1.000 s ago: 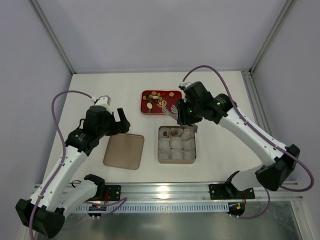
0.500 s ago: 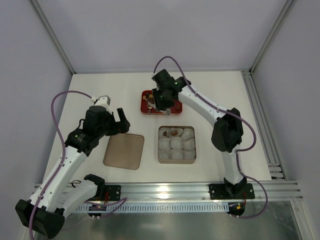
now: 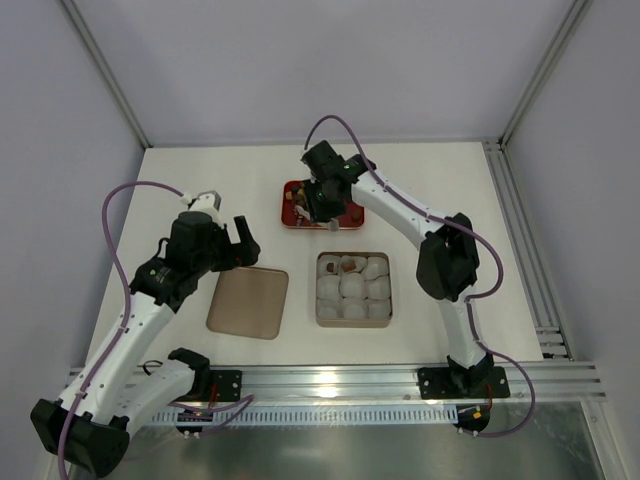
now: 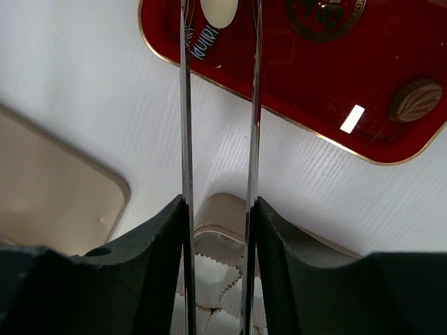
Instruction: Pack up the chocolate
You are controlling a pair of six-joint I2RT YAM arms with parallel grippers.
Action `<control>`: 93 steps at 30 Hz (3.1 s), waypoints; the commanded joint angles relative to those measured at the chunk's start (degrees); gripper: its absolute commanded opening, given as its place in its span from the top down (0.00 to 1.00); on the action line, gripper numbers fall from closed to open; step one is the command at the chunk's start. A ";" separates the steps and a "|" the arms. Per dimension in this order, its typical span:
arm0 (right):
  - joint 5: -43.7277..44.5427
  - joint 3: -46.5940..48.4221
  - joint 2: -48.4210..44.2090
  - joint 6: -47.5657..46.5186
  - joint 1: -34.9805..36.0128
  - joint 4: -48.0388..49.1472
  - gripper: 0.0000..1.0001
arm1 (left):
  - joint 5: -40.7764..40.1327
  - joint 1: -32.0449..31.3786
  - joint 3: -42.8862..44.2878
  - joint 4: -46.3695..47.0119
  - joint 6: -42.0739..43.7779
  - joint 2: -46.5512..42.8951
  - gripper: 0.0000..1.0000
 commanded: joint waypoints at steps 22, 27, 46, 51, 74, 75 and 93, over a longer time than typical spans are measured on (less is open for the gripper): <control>1.62 3.34 -0.27 -0.47 0.92 -2.07 0.62 | -0.03 0.16 -0.11 1.24 -0.47 -0.82 0.00; 1.62 3.43 -0.71 -0.56 0.92 -2.77 0.58 | -0.11 0.16 -0.11 1.24 -0.47 -0.99 0.00; 1.18 2.02 -1.85 -0.65 1.19 -2.95 0.63 | -0.11 0.16 -0.11 1.24 -0.47 -1.17 0.00; 2.50 2.37 -2.90 -0.65 1.10 -3.12 0.67 | -0.20 0.16 -0.11 1.24 -0.47 -1.26 0.00; 5.05 -4.81 -16.87 0.14 -0.22 -3.04 0.67 | -0.03 0.16 -0.03 1.24 -0.47 -1.08 0.00; 4.96 -5.70 -18.27 0.15 -0.39 -3.04 0.67 | -0.11 0.16 -0.03 1.24 -0.47 -1.17 0.00; 6.19 -37.94 -53.42 5.24 -0.57 -9.53 0.67 | 0.06 0.16 -0.02 1.33 -0.47 -0.73 0.01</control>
